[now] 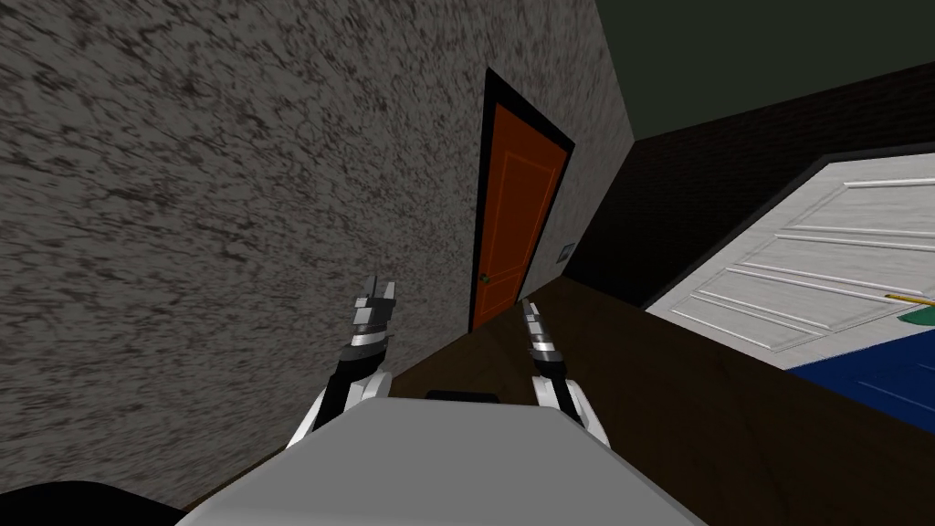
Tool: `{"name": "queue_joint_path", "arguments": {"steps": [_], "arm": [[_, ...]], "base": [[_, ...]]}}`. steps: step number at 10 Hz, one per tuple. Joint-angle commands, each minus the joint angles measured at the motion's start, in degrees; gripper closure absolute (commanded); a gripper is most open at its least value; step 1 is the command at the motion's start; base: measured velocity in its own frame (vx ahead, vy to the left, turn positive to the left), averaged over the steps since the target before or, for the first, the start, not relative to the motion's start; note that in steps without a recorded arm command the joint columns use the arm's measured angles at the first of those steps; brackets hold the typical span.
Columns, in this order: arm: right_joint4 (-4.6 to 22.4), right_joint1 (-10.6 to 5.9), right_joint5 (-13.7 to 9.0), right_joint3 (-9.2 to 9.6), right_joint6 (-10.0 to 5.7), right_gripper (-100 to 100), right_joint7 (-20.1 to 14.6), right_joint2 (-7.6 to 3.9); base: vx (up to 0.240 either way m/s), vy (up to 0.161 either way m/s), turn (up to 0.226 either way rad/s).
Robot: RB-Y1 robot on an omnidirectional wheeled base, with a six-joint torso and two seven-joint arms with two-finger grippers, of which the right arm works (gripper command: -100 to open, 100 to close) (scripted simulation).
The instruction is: Pull the door open
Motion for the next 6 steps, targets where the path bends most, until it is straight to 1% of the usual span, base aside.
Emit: {"name": "queue_joint_path", "arguments": {"steps": [1,6], "arm": [[2.49,-0.57,1.13,-0.09,-0.84,-100,2.09,-0.07],[9.56,-2.40,4.47,-0.59,-2.83,-100,7.82,-0.55]], "base": [[0.091,-0.044,0.076],[0.094,-0.046,0.082]]}}
